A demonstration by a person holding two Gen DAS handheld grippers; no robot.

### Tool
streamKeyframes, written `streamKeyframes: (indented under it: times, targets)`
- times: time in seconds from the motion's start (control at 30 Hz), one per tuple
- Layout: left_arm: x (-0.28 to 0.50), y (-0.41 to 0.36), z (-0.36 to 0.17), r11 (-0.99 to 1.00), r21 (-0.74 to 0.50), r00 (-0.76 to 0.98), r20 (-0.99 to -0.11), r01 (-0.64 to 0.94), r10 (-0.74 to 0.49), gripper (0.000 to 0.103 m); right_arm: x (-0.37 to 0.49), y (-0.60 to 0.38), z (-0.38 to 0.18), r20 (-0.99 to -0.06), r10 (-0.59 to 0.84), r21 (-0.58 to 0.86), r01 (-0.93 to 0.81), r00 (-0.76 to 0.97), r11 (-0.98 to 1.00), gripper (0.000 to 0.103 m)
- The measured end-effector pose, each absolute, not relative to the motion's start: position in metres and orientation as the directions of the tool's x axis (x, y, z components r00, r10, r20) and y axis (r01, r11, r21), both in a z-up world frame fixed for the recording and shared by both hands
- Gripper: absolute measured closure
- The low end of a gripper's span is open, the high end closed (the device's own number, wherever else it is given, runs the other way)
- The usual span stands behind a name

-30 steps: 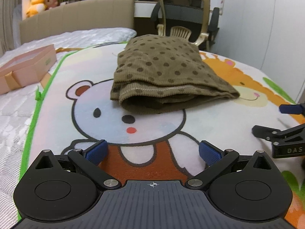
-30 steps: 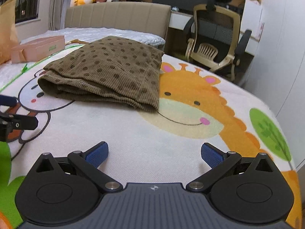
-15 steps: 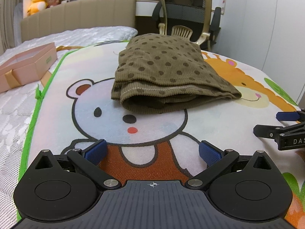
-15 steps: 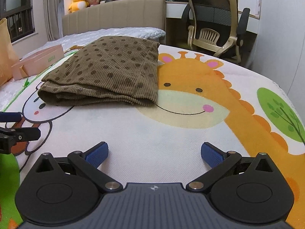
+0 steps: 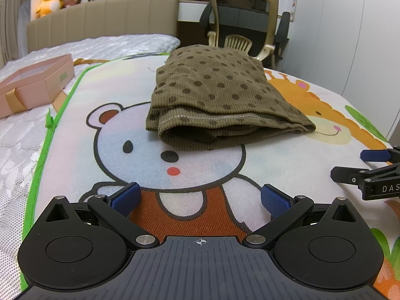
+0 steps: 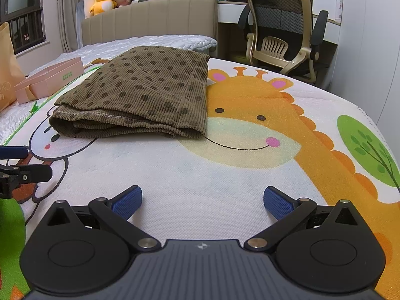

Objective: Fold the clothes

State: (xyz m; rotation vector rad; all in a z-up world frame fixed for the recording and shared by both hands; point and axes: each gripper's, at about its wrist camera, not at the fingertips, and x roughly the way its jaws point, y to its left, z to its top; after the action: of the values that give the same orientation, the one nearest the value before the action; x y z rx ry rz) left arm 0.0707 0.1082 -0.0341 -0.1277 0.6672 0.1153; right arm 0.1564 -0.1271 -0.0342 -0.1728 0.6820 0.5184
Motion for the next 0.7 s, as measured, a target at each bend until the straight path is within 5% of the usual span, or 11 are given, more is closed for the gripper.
streamKeyframes:
  times: [0.7]
  targets:
    - [0.0712, 0.1086, -0.0342, 0.985, -0.085, 0.78, -0.622, -0.151, 0.066, 0.0, 0.1568, -0.1269, -0.0345, -0.64, 0.402, 0.014, -0.513, 0.655, 0.858, 0.0]
